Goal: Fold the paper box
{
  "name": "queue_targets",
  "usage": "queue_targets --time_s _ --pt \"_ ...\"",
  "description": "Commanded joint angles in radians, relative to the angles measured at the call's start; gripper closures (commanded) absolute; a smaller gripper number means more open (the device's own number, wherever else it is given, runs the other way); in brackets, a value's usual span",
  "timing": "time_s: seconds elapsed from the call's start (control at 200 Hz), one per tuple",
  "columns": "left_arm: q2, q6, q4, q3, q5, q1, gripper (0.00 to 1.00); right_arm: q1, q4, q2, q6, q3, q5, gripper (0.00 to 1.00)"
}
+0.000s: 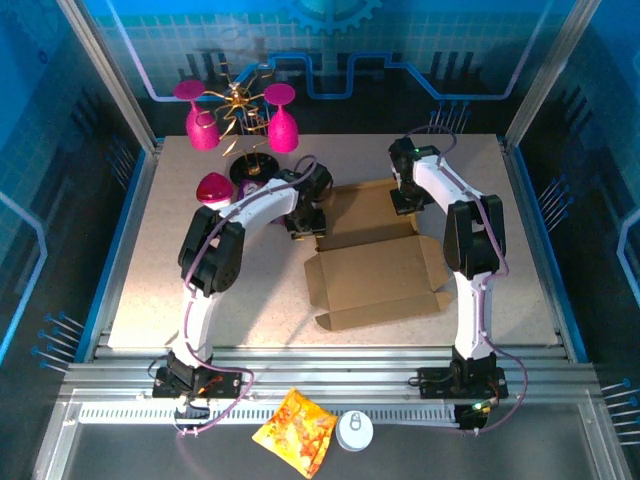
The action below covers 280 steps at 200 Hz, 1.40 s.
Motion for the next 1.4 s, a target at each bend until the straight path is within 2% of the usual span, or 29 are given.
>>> queue_targets --time_s 0.0,0.23,0.3,0.32,0.41,0.445,0.535,0.61,0.695,0.775,0.916,1.021,1.166,1.236,1.396 --pt "0.035 0.01 -0.02 0.04 0.007 -0.002 0.67 -0.001 -0.021 0.02 -0.013 0.024 0.007 1.0" --pt "0.059 0.014 -0.023 0.051 0.012 -0.001 0.99 -0.001 -0.025 0.013 -0.01 0.031 0.001 1.0" --pt "0.061 0.01 -0.027 0.049 0.015 -0.002 1.0 -0.001 -0.034 0.016 -0.016 0.05 -0.009 1.0" --pt "0.061 0.008 -0.028 0.049 0.017 -0.001 1.0 -0.001 -0.041 0.019 -0.018 0.058 -0.011 0.93" --pt "0.054 -0.014 -0.027 0.051 0.02 -0.001 1.0 -0.002 -0.081 0.028 -0.014 0.11 -0.025 0.54" --pt "0.055 -0.027 -0.028 0.056 0.022 0.001 1.0 -0.005 -0.097 0.02 -0.004 0.134 -0.04 0.44" --pt "0.057 -0.068 -0.033 0.079 0.046 0.011 1.0 -0.024 -0.12 -0.026 0.029 0.193 -0.098 0.28" --pt "0.06 -0.098 -0.043 0.111 0.066 0.02 1.0 -0.044 -0.147 -0.065 0.062 0.243 -0.14 0.22" --pt "0.066 -0.143 -0.054 0.147 0.092 0.033 1.0 -0.084 -0.154 -0.133 0.128 0.258 -0.197 0.18" --pt "0.066 -0.191 -0.044 0.173 0.118 0.044 1.0 -0.141 -0.094 -0.239 0.226 0.175 -0.292 0.16" --pt "0.083 -0.263 -0.033 0.222 0.169 0.06 1.0 -0.259 0.084 -0.473 0.437 -0.126 -0.417 0.15" --pt "0.089 -0.318 -0.022 0.24 0.196 0.069 1.0 -0.323 0.2 -0.663 0.582 -0.365 -0.423 0.15" --pt "0.087 -0.384 0.008 0.247 0.225 0.082 1.0 -0.412 0.347 -0.879 0.73 -0.651 -0.519 0.13" --pt "0.093 -0.397 0.011 0.264 0.232 0.084 1.0 -0.421 0.374 -0.929 0.75 -0.731 -0.577 0.13" --pt "0.115 -0.404 -0.008 0.307 0.241 0.088 1.0 -0.347 0.393 -0.996 0.767 -0.85 -0.618 0.14"
